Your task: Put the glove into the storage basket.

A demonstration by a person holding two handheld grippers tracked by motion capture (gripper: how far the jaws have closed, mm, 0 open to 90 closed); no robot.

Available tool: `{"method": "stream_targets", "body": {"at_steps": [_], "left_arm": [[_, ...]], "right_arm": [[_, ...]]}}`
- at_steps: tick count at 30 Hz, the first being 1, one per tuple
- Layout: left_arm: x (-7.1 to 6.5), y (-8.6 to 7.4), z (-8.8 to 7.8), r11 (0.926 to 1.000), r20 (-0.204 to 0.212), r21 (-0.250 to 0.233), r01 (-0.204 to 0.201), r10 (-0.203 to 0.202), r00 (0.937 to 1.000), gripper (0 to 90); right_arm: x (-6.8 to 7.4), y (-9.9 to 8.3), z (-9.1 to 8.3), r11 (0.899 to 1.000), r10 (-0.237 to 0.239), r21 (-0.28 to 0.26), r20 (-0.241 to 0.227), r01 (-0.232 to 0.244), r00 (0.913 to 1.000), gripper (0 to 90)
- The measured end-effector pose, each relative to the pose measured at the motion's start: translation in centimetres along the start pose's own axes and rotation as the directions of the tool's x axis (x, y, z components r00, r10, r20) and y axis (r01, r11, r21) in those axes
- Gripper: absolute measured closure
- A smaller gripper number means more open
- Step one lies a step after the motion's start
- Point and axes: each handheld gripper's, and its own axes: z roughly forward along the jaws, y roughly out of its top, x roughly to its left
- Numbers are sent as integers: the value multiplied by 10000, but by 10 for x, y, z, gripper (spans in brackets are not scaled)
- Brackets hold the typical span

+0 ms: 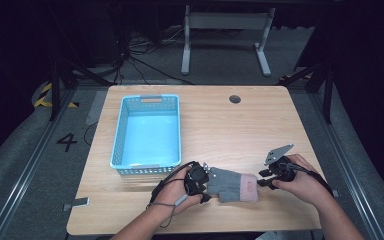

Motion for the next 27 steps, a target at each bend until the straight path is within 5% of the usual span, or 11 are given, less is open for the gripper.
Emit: {"method": "stream_targets", "body": {"at_steps": [18, 27], "left_arm": [[-3, 6, 5, 10000, -322, -51, 50, -51, 9995, 745], [-3, 7, 4, 9997, -527, -213, -90, 79, 9986, 881]], "right_arm": [[3, 3, 1, 9996, -298, 1, -40, 298, 9995, 665], [8, 8, 2, 9976, -691, 35, -85, 691, 9976, 849]]}}
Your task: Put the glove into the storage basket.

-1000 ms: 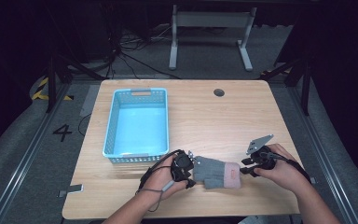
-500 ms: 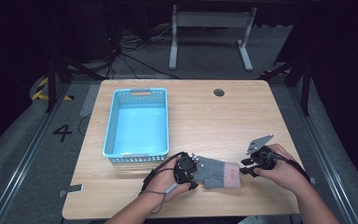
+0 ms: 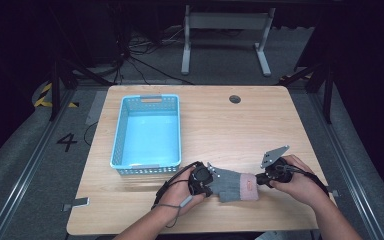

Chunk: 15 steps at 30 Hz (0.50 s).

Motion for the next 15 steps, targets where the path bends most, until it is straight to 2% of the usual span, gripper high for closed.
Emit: {"method": "stream_targets", "body": {"at_steps": [6, 12, 15], "left_arm": [[-2, -1, -5, 10000, 20, -80, -22, 22, 10000, 888], [-6, -1, -12, 9995, 29, -243, -214, 215, 9998, 888], [-7, 0, -11, 9994, 49, -253, -219, 220, 9997, 888]], "right_arm": [[0, 0, -7, 9994, 287, -214, -54, -288, 9996, 874], [0, 5, -16, 9977, 190, -657, 200, -177, 9996, 876], [-2, 7, -16, 9973, 217, -707, 262, -198, 9994, 877]]}}
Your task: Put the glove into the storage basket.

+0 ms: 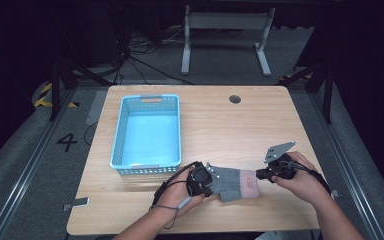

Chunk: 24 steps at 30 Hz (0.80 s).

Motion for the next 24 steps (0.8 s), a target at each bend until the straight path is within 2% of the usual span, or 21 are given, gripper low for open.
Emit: {"method": "stream_targets", "body": {"at_steps": [6, 10, 13, 17, 20, 24], "left_arm": [[1, 1, 6, 9999, 165, 118, -17, 15, 9999, 885], [3, -1, 8, 9998, 131, 157, 96, -98, 9999, 865], [4, -2, 7, 9995, 98, 108, 281, -282, 9996, 768], [6, -4, 3, 9992, -189, 26, 405, -404, 9990, 615], [5, -4, -2, 9988, -192, -80, 491, -493, 9986, 577], [2, 0, -10, 9989, -313, -316, 345, -355, 9989, 522]], "right_arm": [[-6, 1, 8, 9999, 109, 118, 63, -109, 9999, 877], [-9, -2, 18, 9982, 198, 562, 98, -203, 9998, 855], [-9, -6, 20, 9972, 302, 685, 96, -308, 9995, 786], [-11, -8, 12, 9979, 420, 481, 312, -435, 9986, 724], [-13, -11, 7, 9976, 565, 378, 395, -580, 9976, 700], [-17, -15, 3, 9963, 798, 294, 505, -813, 9955, 666]]}}
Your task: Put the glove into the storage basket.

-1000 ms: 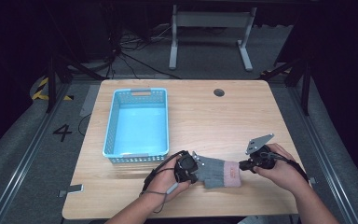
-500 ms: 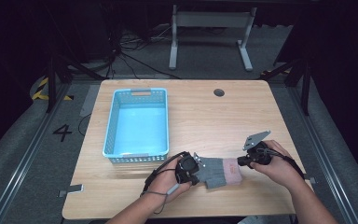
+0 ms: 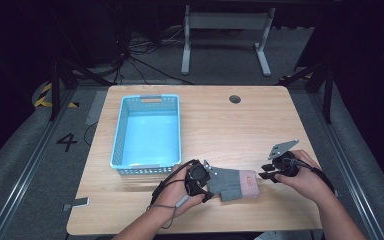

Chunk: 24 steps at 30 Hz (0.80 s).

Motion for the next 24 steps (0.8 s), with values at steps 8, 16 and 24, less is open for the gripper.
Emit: {"method": "stream_targets", "body": {"at_steps": [8, 16, 24], "left_arm": [[-2, 11, -11, 9986, -83, -534, -60, 55, 10000, 436], [-5, 31, -11, 9955, -120, -908, -254, 244, 9996, 329], [-4, 54, -6, 9951, 184, -861, -488, 506, 9985, 273]], "right_arm": [[-14, -7, -4, 9961, 850, -239, 159, -846, 9963, 589], [-26, -18, -4, 9854, 1675, -350, 228, -1667, 9856, 561], [-32, -25, -10, 9769, 2062, -621, 219, -2045, 9783, 561]]}}
